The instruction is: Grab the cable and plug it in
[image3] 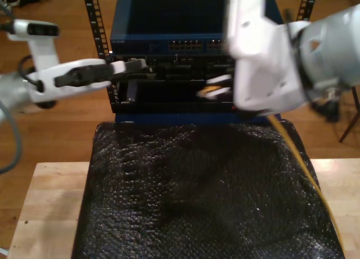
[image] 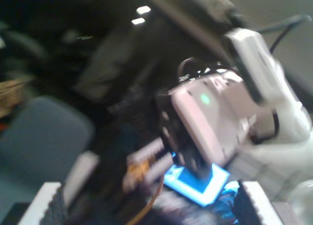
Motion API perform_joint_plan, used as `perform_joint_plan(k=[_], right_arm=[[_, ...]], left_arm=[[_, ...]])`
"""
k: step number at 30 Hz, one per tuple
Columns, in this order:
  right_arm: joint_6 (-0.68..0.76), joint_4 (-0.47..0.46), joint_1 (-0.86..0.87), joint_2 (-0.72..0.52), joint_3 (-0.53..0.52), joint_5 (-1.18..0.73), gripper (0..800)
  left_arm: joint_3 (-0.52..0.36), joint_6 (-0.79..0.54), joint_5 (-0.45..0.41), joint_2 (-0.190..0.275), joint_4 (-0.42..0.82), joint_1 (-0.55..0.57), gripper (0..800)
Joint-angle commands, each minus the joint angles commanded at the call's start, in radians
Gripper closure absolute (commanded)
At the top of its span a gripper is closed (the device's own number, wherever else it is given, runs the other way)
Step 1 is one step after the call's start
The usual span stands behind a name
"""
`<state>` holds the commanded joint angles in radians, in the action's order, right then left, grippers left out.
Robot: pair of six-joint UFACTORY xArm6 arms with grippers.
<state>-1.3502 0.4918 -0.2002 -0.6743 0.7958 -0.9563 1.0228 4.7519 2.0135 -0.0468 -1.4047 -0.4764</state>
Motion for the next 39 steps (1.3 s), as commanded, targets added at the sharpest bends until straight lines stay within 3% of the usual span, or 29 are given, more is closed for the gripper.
perform_joint_plan(k=[6, 11, 17, 28, 33, 39], right_arm=[[0.000, -0.011, 0.029, 0.084, 0.072, -0.141, 800], [0.000, -0.012, 0.087, 0.146, 0.115, -0.245, 800], [0.000, -0.114, 0.109, 0.189, 0.118, -0.245, 800], [0.005, -0.213, 0.109, 0.299, 0.167, -0.235, 800], [0.003, -0.221, 0.109, 0.336, 0.187, -0.233, 800], [0.006, -0.264, 0.109, 0.354, 0.181, -0.233, 800]], left_arm=[[0.041, -0.100, -0.120, 0.046, 0.215, -0.061, 3], [0.060, -0.172, -0.158, 0.074, 0.364, -0.098, 3], [0.094, -0.293, -0.164, 0.101, 0.522, -0.189, 2], [0.091, -0.529, -0.161, 0.126, 0.832, -0.341, 1], [0.041, -0.677, -0.160, 0.157, 0.961, -0.396, 0], [-0.069, -0.873, -0.160, 0.230, 1.103, -0.480, 0]])
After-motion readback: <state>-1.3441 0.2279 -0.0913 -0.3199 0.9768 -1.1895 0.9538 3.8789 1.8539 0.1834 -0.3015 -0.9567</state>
